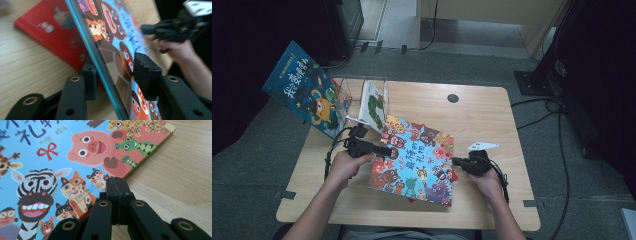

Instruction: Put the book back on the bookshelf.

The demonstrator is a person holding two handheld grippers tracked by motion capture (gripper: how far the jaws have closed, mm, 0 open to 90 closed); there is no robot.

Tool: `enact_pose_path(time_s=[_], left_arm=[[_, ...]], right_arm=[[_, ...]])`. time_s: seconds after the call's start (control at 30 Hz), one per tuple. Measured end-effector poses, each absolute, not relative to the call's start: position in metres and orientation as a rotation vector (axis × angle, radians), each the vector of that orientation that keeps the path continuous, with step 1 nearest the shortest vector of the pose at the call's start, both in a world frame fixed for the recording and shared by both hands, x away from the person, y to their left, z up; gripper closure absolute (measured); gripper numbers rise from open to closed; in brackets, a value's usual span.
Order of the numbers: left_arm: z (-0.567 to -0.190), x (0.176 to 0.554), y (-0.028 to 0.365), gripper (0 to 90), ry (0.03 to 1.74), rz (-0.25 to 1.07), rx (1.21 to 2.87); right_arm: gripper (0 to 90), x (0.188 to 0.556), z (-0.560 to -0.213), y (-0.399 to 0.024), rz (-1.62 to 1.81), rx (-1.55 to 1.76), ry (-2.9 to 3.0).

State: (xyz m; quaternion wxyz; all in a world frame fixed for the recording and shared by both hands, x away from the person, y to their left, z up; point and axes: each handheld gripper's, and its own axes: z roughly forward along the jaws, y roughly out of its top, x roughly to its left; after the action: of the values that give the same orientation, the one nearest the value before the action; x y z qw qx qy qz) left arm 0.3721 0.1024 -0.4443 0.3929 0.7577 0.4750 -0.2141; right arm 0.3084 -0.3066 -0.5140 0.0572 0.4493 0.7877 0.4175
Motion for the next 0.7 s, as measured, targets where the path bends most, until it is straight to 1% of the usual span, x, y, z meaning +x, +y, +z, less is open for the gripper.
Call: enact_pose_path(time_s=[0.17, 0.3, 0.47, 0.57, 0.7], left_arm=[[-0.42, 0.379, 0.095, 63.3, 1.203, -0.515, 2.0], [-0.404, 0.385, 0.093, 65.6, 1.208, -0.496, 2.015], [-0.393, 0.39, 0.082, 67.0, 1.192, -0.53, 2.071], [-0.386, 0.391, 0.074, 67.7, 1.167, -0.521, 2.118], [-0.378, 0.396, 0.075, 73.3, 1.137, -0.559, 2.09]], right_arm=[[90.0, 0.31, -0.514, -0.302, 1.312, 1.344, 2.39], [90.0, 0.311, -0.515, -0.296, 1.339, 1.313, 2.395], [90.0, 0.311, -0.516, -0.29, 1.345, 1.295, 2.396], [90.0, 0.312, -0.518, -0.285, 1.365, 1.266, 2.393], [89.8, 0.311, -0.517, -0.277, 1.34, 1.23, 2.404]])
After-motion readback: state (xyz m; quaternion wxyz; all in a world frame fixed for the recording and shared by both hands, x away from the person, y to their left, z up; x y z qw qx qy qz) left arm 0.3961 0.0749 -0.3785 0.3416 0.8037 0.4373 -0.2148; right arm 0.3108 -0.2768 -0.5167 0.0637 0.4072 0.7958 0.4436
